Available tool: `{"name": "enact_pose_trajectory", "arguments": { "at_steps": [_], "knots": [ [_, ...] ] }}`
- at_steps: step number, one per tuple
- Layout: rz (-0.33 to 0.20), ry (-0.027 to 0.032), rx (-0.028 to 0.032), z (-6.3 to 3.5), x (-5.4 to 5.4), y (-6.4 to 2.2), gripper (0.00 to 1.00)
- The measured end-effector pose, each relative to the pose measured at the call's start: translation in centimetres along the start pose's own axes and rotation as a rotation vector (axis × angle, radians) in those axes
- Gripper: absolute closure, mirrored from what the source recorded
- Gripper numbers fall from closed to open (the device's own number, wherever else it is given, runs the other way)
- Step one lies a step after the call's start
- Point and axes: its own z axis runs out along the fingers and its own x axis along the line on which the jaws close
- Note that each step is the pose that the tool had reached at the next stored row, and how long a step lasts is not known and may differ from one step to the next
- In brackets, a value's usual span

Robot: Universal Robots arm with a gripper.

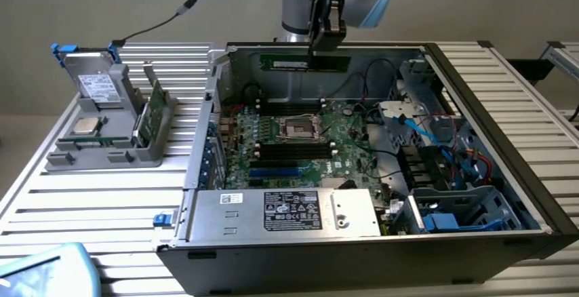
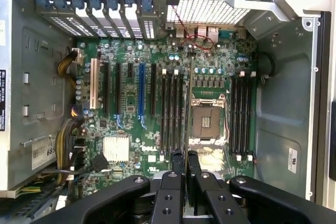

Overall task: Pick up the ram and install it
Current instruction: 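Insert the ram into the slot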

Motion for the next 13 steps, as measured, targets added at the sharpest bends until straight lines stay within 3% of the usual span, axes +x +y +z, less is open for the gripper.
{"name": "enact_pose_trajectory", "arguments": {
  "at_steps": [13],
  "knots": [
    [-0.002, 0.0002, -0.0001, 2.38, 0.1, 0.29, 0.86]
  ]
}}
